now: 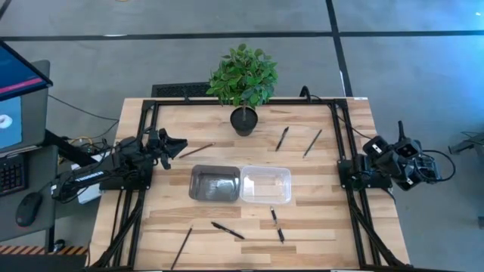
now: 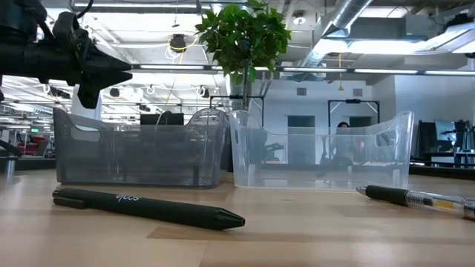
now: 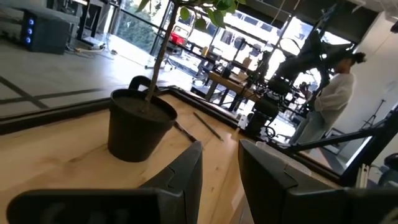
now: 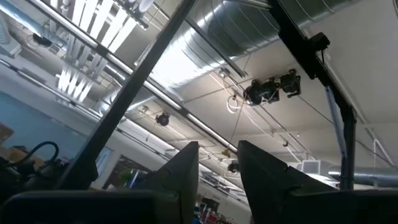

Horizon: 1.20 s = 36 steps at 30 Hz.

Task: Sort pens & pencils
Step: Put the top right black pen into the transparent bin

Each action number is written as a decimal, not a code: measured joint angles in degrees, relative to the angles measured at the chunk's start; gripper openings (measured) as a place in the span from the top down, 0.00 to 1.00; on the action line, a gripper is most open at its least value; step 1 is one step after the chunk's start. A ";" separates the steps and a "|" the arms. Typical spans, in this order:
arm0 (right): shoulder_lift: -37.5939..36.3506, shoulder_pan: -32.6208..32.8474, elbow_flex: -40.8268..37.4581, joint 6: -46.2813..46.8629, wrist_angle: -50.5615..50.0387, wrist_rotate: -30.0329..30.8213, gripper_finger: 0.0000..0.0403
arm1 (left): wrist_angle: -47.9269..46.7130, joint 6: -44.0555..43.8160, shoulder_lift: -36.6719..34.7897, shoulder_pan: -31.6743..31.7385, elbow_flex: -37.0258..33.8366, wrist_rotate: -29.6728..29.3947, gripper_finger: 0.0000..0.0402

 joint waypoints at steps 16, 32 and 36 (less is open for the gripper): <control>0.04 0.00 0.03 -32.16 -46.75 35.78 0.66 | 1.86 5.36 0.02 -0.02 0.00 -1.42 0.77; 14.86 -1.08 0.01 -48.57 -51.68 66.12 0.66 | 2.16 10.28 0.02 -0.02 0.00 -7.67 0.77; 21.39 -3.55 0.01 -47.88 -48.86 66.12 0.66 | 2.18 12.76 0.02 -0.02 0.00 -10.91 0.77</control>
